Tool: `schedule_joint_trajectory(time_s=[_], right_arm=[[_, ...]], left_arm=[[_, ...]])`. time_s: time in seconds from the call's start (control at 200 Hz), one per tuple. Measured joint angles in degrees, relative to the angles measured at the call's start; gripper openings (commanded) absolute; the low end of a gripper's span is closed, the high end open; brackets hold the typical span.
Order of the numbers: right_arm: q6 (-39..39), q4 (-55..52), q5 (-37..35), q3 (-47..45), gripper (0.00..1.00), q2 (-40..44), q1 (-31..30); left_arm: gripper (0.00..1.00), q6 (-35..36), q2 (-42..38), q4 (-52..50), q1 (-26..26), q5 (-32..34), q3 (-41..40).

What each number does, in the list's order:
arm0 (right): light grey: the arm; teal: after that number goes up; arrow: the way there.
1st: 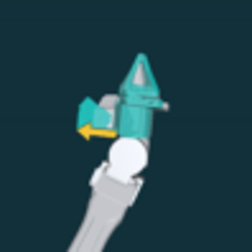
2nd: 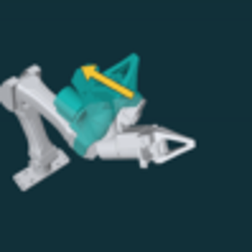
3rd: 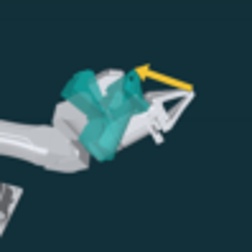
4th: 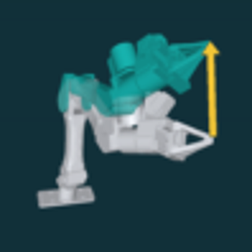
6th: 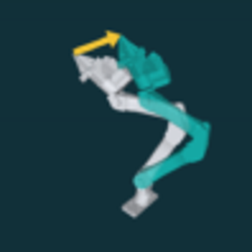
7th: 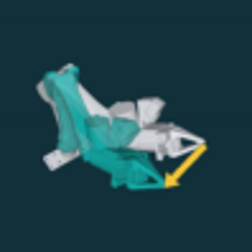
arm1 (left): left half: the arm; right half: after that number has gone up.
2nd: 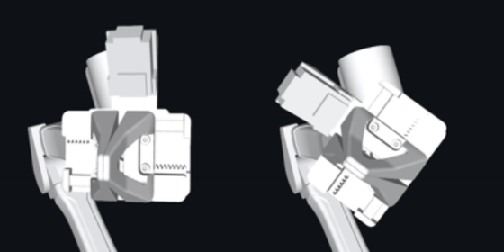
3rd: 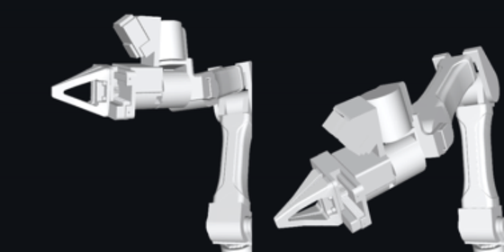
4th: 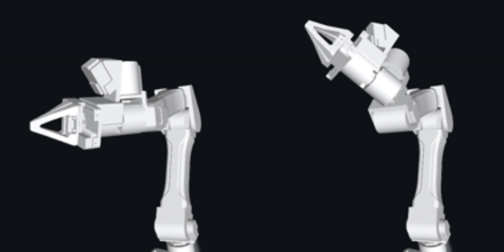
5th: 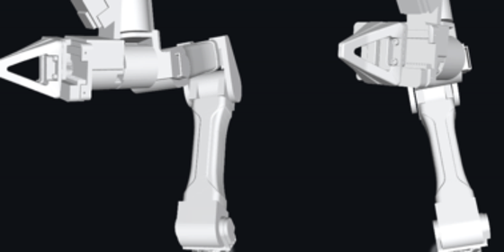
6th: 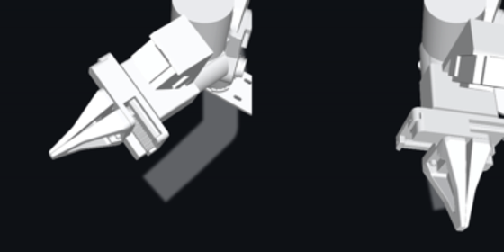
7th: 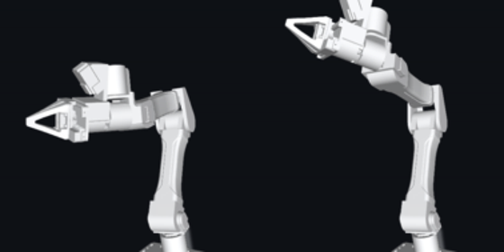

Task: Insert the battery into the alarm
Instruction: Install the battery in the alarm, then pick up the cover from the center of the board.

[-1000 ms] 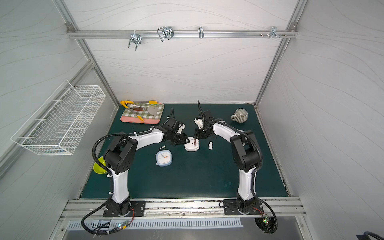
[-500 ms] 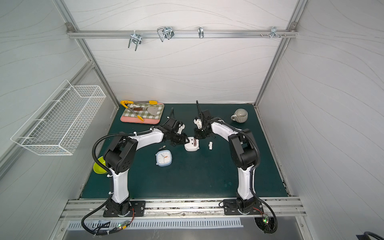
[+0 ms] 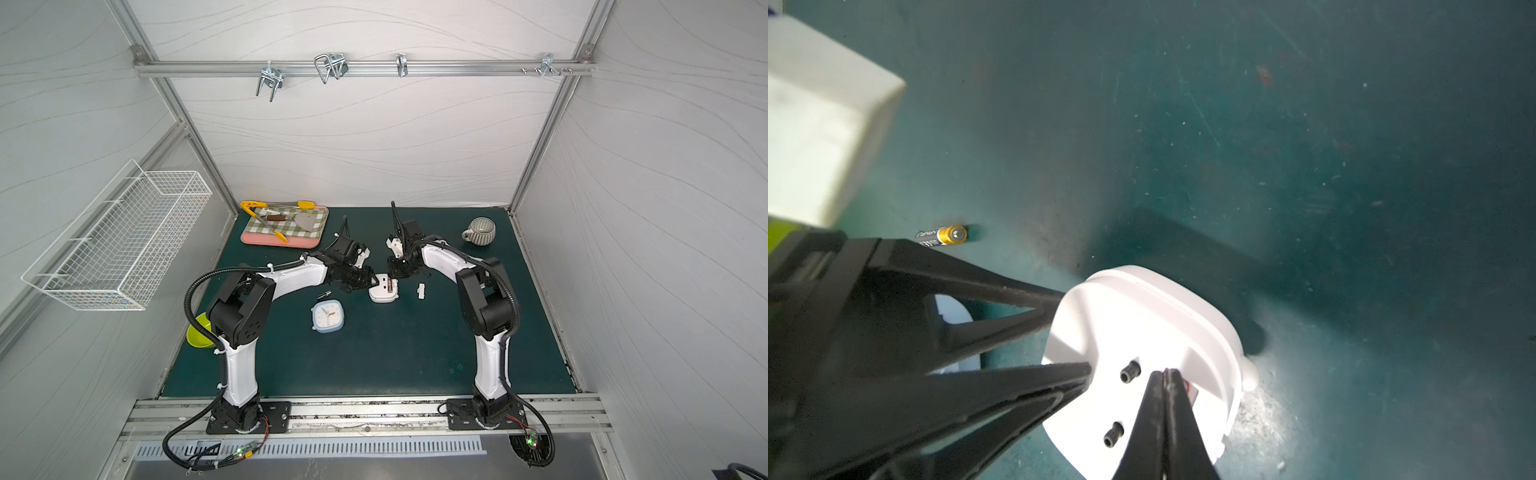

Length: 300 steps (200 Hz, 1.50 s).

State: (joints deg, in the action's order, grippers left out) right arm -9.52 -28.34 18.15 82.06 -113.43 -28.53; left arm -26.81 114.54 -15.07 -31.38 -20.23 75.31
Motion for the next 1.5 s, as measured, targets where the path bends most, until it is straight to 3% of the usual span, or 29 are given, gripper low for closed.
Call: schedule_joint_trajectory(time_s=[0.62, 0.89, 1.081, 1.326, 1.501], right_arm=[[0.0, -2.2, -2.3, -0.4, 0.03, -0.2, -0.7], [0.0, -5.4, -6.4, 2.2, 0.04, -1.4, -2.6], [-0.1, -4.9, -6.0, 2.0, 0.24, -0.9, -3.0], [-2.4, -1.2, -3.7, -5.6, 0.37, 5.6, -2.3], [-5.3, 1.3, -6.9, -13.7, 0.41, 13.9, 2.8]], left_arm=[[0.39, -1.0, 1.1, -3.5, 0.2, 0.5, 2.8], [0.39, -1.0, 1.1, -3.5, 0.2, 0.5, 2.8], [0.39, -1.0, 1.1, -3.5, 0.2, 0.5, 2.9], [0.4, -0.9, 1.1, -3.5, 0.2, 0.5, 2.9], [0.4, -0.8, 1.1, -3.5, 0.2, 0.5, 2.9]])
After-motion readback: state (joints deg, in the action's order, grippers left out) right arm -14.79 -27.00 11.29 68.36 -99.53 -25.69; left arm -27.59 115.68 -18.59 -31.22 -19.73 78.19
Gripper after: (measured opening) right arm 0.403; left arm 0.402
